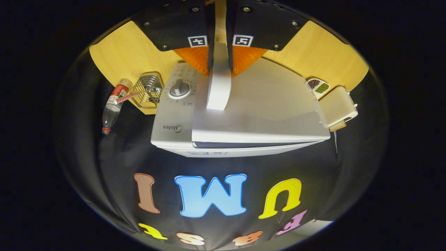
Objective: Open the microwave, put the food inside, and close the microwave door.
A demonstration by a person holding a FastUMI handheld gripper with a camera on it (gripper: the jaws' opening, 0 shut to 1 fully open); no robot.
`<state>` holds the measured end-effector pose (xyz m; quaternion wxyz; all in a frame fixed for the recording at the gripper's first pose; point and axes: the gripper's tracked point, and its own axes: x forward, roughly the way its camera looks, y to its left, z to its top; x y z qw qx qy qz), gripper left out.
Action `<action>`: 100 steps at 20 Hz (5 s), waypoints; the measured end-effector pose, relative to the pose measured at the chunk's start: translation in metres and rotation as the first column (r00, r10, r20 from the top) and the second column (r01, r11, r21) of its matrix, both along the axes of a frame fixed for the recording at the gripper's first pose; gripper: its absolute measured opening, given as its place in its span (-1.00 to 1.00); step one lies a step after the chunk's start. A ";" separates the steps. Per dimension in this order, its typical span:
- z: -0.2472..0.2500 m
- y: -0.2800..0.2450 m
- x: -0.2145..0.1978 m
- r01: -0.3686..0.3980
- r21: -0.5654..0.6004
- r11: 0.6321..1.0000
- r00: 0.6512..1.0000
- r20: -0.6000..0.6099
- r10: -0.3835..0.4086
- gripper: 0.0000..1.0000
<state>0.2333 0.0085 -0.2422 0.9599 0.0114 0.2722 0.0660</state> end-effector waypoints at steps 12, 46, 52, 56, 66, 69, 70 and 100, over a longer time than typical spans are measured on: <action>0.019 0.055 -0.088 0.014 0.052 0.999 0.998 -0.056 -0.011 -0.38; 0.035 0.301 -0.252 -0.293 -0.071 0.954 0.955 -0.071 0.288 0.19; 0.076 0.349 -0.283 -0.493 0.131 0.860 0.869 0.033 0.494 0.21; 0.123 0.332 -0.287 -0.521 0.157 0.839 0.853 0.142 0.502 0.91; 0.144 0.190 -0.243 -0.283 0.094 0.954 0.942 0.216 0.258 0.97; 0.130 0.140 -0.232 -0.185 0.066 0.981 0.967 0.189 0.169 0.98; 0.123 0.127 -0.229 -0.158 0.058 0.986 0.973 0.176 0.146 0.98; -0.087 0.009 -0.264 -0.044 -0.079 0.996 0.914 -0.407 0.008 0.99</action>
